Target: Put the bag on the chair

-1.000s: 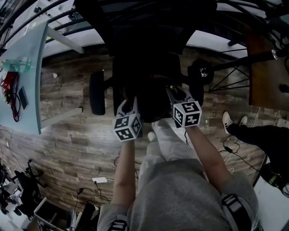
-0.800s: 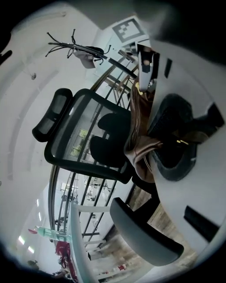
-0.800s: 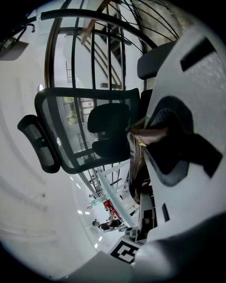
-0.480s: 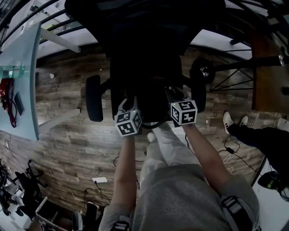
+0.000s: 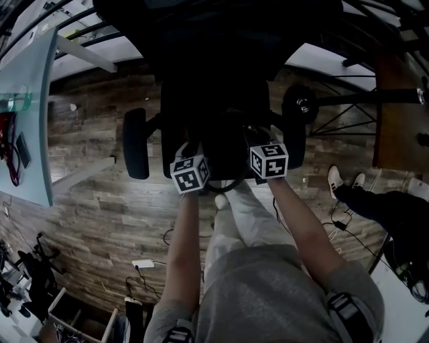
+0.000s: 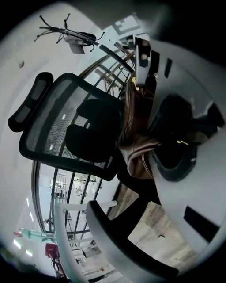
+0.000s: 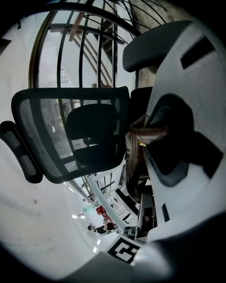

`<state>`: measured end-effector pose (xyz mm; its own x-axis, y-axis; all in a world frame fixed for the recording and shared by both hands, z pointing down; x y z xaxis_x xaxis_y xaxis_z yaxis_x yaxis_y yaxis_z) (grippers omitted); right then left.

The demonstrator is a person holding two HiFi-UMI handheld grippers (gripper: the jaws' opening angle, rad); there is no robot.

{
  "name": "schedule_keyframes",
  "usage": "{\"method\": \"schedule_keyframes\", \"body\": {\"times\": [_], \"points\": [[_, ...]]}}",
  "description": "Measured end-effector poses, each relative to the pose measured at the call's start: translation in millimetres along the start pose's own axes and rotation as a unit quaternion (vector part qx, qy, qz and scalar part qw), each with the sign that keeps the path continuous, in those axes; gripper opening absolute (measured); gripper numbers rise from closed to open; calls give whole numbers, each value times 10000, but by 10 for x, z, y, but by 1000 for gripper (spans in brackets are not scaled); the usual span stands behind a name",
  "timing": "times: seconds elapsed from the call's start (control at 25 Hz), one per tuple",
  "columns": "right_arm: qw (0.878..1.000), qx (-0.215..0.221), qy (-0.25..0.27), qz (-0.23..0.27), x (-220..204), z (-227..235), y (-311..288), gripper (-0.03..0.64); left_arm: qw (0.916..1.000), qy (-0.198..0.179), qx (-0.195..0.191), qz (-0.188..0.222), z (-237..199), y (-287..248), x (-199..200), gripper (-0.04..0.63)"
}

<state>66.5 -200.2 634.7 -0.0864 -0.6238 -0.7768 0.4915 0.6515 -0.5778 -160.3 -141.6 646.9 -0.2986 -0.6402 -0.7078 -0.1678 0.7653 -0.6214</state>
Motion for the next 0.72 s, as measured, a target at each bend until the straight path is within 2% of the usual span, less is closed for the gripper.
{"method": "schedule_keyframes", "body": {"times": [0.4,0.56,0.72], "points": [[9999,-28,-94,-21,-4,38,12,128,10000,19,64,-68,30,-5,-47,55],[9999,14,-99,21,34,19,28,184,10000,73,-10,50,23,45,-11,89],[9999,-56,-55,117,103,0,70,224,9997,143,-105,158,20,115,43,167]]}}
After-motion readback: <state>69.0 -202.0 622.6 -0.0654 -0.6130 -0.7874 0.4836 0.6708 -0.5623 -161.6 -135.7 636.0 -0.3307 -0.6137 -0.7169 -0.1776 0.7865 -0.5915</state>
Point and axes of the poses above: the fingertips, and each gripper's own axes: y backward along the fingers, z to its right, x out of its top, the point moved 10 cm from there along y, backward along the fingers, and after that the axes turned 11 degrees about z, right-handed, at the moved point
